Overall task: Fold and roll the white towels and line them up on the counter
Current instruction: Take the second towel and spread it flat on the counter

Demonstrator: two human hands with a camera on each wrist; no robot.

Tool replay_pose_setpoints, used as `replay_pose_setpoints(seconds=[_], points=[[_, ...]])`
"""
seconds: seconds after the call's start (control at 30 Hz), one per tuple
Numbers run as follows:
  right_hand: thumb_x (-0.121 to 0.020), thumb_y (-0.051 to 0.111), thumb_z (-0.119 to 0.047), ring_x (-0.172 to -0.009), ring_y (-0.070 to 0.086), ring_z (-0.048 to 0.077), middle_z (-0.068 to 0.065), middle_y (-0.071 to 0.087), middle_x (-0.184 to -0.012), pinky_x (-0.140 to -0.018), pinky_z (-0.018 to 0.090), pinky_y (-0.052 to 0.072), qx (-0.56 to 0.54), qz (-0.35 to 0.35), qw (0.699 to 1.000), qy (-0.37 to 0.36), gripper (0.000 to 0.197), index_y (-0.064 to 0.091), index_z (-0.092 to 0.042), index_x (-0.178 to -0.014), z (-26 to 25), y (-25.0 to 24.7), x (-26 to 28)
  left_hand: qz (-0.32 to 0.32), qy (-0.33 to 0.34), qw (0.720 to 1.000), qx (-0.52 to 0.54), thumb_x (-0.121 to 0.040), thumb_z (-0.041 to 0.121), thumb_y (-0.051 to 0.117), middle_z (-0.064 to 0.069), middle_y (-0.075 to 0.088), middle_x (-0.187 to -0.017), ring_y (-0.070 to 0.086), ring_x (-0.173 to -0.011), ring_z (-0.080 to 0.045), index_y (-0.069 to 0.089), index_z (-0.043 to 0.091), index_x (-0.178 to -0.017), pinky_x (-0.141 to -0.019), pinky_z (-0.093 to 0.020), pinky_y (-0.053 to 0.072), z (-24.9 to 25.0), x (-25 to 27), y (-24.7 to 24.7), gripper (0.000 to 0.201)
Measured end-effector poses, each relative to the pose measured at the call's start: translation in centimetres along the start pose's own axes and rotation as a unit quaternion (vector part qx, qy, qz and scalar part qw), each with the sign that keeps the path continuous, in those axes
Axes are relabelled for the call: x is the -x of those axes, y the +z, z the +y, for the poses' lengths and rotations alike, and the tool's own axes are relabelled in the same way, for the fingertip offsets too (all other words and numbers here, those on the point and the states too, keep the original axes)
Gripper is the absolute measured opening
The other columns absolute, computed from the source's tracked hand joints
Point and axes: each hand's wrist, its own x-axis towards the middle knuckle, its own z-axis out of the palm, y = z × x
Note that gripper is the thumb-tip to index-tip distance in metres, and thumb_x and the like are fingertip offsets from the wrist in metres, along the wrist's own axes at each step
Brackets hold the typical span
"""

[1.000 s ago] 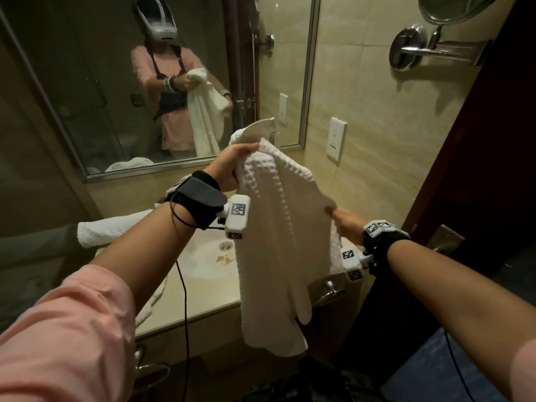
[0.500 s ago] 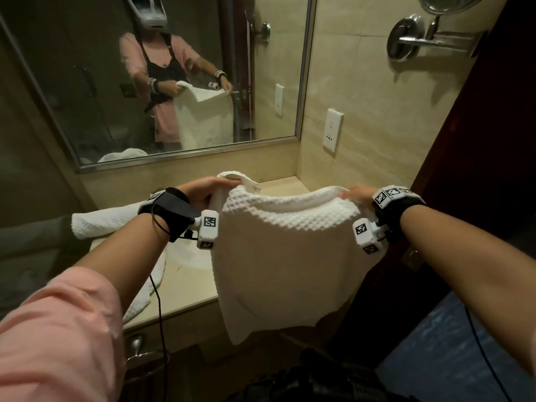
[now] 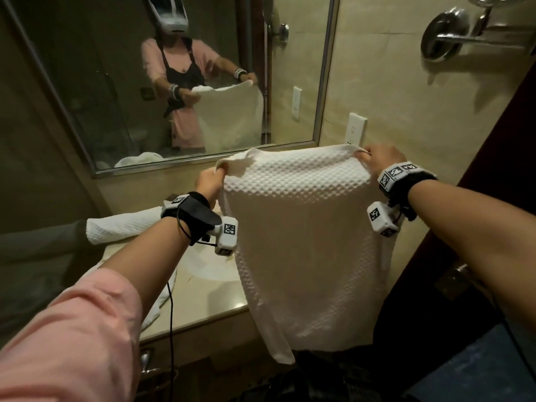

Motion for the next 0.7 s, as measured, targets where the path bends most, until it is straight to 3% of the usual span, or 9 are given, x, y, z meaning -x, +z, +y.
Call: replay_pose_setpoints(seconds=[0.13, 0.23, 0.33, 0.5, 0.6, 0.67, 0.7], points=[[-0.095, 0.042, -0.054, -0.085, 0.063, 0.033, 0.015, 0.068, -0.099, -0.065, 0.033, 0.046, 0.000, 0.035, 0.999, -0.025, 0.042, 0.065, -0.020, -0.100, -1.4, 2.3, -5.0, 0.043, -0.022, 0.999, -0.009, -0.075, 0.066, 0.039, -0.016, 0.069, -0.105, 0.062, -0.102, -0.035, 0.066, 0.015, -0.089, -0.091, -0.049, 0.050, -1.7, -5.5, 0.9, 0.060], [-0.097, 0.038, -0.054, -0.079, 0.060, 0.029, 0.011, 0.067, -0.089, -0.064, 0.033, 0.046, 0.024, 0.024, 0.998, -0.051, 0.044, 0.064, -0.018, -0.097, -2.4, 4.9, -9.5, 0.064, -0.052, 0.996, -0.025, -0.085, 0.059, 0.035, -0.018, 0.065, -0.115, 0.059, -0.110, -0.037, 0.066, 0.007, -0.106, -0.095, -0.047, 0.048, -2.0, -8.3, 1.7, 0.064], [-0.098, 0.036, -0.052, -0.068, 0.053, 0.024, 0.007, 0.063, -0.078, -0.058, 0.029, 0.038, 0.036, 0.013, 0.996, -0.081, 0.043, 0.062, -0.019, -0.090, -3.2, 7.8, -14.2, 0.085, -0.097, 0.991, -0.020, -0.079, 0.061, 0.039, -0.020, 0.065, -0.114, 0.060, -0.109, -0.036, 0.067, 0.003, -0.106, -0.094, -0.048, 0.049, -2.2, -10.9, 2.5, 0.069], [-0.097, 0.040, -0.051, -0.073, 0.061, 0.032, 0.013, 0.066, -0.082, -0.062, 0.037, 0.051, -0.010, -0.021, 0.990, -0.142, 0.038, 0.064, -0.021, -0.100, -4.2, 13.6, -21.9, 0.097, -0.174, 0.980, -0.005, -0.092, 0.060, 0.038, -0.013, 0.065, -0.108, 0.061, -0.100, -0.030, 0.064, 0.004, -0.106, -0.094, -0.043, 0.049, -3.8, -16.0, 4.0, 0.063], [-0.096, 0.042, -0.049, -0.078, 0.062, 0.034, 0.015, 0.067, -0.085, -0.064, 0.038, 0.050, -0.028, -0.039, 0.986, -0.158, 0.037, 0.065, -0.019, -0.098, -5.4, 16.5, -25.1, 0.131, -0.214, 0.968, 0.018, -0.098, 0.053, 0.036, -0.011, 0.059, -0.094, 0.055, -0.085, -0.027, 0.057, 0.006, -0.091, -0.079, -0.033, 0.042, -4.4, -18.4, 4.6, 0.053], [-0.096, 0.043, -0.049, -0.079, 0.062, 0.034, 0.014, 0.066, -0.083, -0.065, 0.040, 0.051, -0.040, -0.060, 0.983, -0.168, 0.037, 0.064, -0.018, -0.093, -6.0, 18.6, -26.6, 0.138, -0.241, 0.961, 0.002, -0.102, 0.044, 0.034, -0.010, 0.054, -0.084, 0.050, -0.079, -0.028, 0.054, 0.005, -0.103, -0.074, -0.032, 0.036, -5.4, -20.0, 4.9, 0.044], [-0.096, 0.043, -0.048, -0.079, 0.062, 0.034, 0.013, 0.066, -0.082, -0.065, 0.040, 0.051, -0.044, -0.068, 0.981, -0.175, 0.037, 0.063, -0.017, -0.091, -6.2, 19.8, -27.2, 0.140, -0.256, 0.957, -0.007, -0.102, 0.042, 0.033, -0.012, 0.056, -0.088, 0.051, -0.084, -0.030, 0.054, 0.003, -0.113, -0.075, -0.033, 0.037, -6.2, -20.9, 4.9, 0.046]])
